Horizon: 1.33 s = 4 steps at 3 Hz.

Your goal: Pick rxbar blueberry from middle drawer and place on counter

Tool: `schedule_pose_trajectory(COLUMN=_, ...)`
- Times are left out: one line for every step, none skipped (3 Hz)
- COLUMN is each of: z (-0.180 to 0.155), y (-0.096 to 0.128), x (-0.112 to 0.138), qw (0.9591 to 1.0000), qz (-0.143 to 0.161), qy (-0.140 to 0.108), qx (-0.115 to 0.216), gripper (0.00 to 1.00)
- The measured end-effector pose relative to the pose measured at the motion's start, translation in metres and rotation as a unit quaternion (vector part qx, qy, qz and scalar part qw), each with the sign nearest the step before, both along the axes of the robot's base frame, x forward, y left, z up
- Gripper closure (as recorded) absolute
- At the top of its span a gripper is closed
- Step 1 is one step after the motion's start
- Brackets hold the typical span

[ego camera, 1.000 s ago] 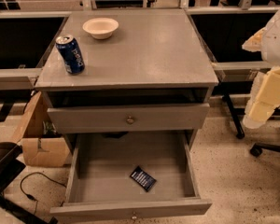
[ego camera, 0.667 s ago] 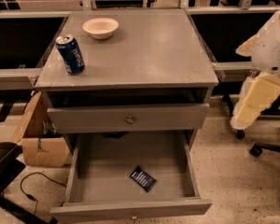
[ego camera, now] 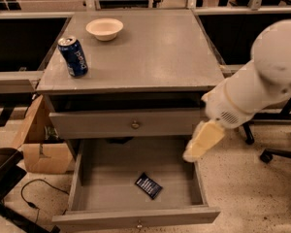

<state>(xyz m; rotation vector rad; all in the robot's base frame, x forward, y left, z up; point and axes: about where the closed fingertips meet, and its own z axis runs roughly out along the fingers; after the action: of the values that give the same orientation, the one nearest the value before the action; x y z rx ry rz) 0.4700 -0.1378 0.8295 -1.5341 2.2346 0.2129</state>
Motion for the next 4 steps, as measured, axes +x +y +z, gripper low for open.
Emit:
schedule_pose_trajectory(z=-0.056, y=0.033, x=0.014, qw=0.9985, qz=-0.016, qy=0.007, qx=0.052, gripper=0.00)
schedule_pose_trajectory(z=-0.091, y=0.054, x=0.039, qw=0.9943, qz=-0.036, qy=-0.002, qx=0.100, gripper=0.00)
schedule_pose_trajectory(z=-0.096, y=0.057, x=0.048, qw=0.9930, qz=-0.043, qy=-0.010, qx=0.110, gripper=0.00)
schedule_pose_trajectory(z=-0.113, y=0.058, x=0.050, qw=0.9930, qz=-0.049, qy=-0.005, qx=0.108, gripper=0.00)
